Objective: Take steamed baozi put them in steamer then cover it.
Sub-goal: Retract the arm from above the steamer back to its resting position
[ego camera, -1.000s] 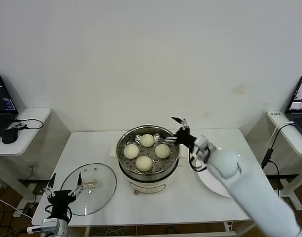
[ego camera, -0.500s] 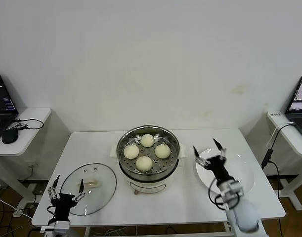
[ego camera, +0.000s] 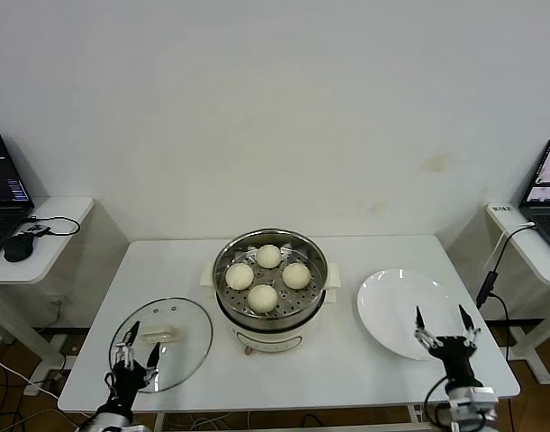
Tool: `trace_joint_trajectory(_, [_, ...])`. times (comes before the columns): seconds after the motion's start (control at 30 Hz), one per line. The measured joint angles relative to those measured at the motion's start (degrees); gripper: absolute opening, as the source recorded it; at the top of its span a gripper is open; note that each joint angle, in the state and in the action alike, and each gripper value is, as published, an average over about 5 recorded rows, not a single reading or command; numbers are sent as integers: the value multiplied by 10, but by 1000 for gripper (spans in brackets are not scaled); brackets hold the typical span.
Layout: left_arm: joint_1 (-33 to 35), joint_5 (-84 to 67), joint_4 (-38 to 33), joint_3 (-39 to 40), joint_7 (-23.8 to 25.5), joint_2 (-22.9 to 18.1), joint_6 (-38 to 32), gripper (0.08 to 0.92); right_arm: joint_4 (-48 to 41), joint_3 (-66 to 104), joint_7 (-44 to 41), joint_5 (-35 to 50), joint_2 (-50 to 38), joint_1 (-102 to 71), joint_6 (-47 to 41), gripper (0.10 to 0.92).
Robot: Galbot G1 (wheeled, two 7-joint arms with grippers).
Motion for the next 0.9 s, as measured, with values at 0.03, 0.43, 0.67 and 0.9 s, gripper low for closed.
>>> trace_joint_trajectory(0.03, [-4,12,6,3,1,1,0,823,0,4,1,-1,2,-4,1,823])
trace_joint_trajectory(0.43, [-65,87,74,21,20,14,2,823,1,27,5,-12,22,-36,10,823])
trace_joint_trajectory(0.67, [-107,104,102,33,30,17,8,823,-1,30,5,-19,30,-44,14,823])
trace_joint_trajectory(0.9, [-142,114,126,42,41,20,15,823,-9,29,4,-27,34,-48,16,823])
